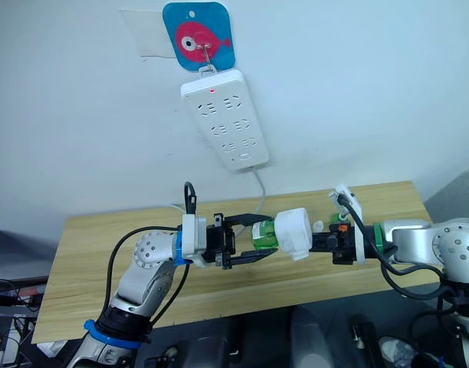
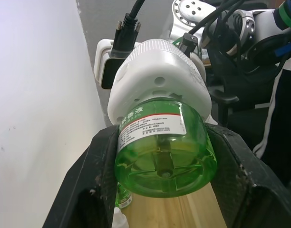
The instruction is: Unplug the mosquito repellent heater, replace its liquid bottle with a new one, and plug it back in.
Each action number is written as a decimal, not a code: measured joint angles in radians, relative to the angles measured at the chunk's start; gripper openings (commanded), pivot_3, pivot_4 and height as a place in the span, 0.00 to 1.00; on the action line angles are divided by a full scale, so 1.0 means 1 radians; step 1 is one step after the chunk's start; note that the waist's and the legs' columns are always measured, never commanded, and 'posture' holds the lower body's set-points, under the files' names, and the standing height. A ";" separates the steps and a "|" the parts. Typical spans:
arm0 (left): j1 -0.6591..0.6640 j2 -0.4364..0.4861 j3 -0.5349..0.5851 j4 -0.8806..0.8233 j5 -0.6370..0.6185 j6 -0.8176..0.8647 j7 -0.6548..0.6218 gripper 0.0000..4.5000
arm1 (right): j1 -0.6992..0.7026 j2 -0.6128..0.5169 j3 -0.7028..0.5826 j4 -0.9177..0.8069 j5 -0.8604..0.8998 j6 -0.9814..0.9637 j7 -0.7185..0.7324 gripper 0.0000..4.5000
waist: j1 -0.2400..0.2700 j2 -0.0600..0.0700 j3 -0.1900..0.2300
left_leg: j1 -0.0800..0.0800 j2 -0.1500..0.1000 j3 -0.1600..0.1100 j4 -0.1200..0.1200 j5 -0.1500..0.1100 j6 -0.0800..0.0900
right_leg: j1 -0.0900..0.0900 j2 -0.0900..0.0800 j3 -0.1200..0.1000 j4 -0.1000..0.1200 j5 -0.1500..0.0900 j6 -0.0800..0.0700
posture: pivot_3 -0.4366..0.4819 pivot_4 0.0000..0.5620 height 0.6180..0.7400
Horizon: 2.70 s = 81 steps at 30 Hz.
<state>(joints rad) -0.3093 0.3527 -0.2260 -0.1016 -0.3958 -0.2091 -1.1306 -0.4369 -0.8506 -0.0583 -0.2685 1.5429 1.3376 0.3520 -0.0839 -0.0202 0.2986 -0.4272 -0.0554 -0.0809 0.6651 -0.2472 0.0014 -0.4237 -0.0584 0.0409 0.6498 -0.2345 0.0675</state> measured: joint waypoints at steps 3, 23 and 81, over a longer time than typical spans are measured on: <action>-0.001 0.000 0.002 0.000 0.000 -0.003 0.000 0.50 | 0.006 -0.016 0.003 0.000 0.054 -0.008 -0.029 0.01 | 0.000 0.000 0.000 | 0.000 0.000 0.000 0.000 0.000 0.000 | 0.000 0.000 0.000 0.000 0.000 0.000 | 0.30 0.53 1.00; -0.022 0.134 0.160 -0.059 -0.565 1.070 0.240 0.50 | 0.209 -0.196 0.022 -0.186 -0.564 -0.486 0.455 0.33 | -0.001 0.000 0.000 | 0.001 0.000 -0.001 0.001 0.000 0.000 | 0.000 0.004 -0.001 0.002 0.000 0.001 | 0.29 0.54 1.00; -0.191 0.175 0.288 0.098 -0.960 1.695 0.308 1.00 | 0.111 0.115 0.271 0.050 -1.324 -1.912 0.821 0.66 | -0.001 0.000 0.000 | 0.009 -0.002 0.002 0.000 0.004 -0.007 | 0.002 0.001 0.003 0.010 -0.002 -0.001 | 0.28 0.52 1.00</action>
<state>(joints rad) -0.4998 0.5280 0.0619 -0.0041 -1.3556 1.4857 -0.8222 -0.3257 -0.7357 0.2128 -0.2184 0.2191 -0.5746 1.1729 -0.0848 -0.0204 0.2987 -0.4182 -0.0571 -0.0793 0.6655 -0.2435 -0.0054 -0.4220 -0.0573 0.0440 0.6594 -0.2361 0.0669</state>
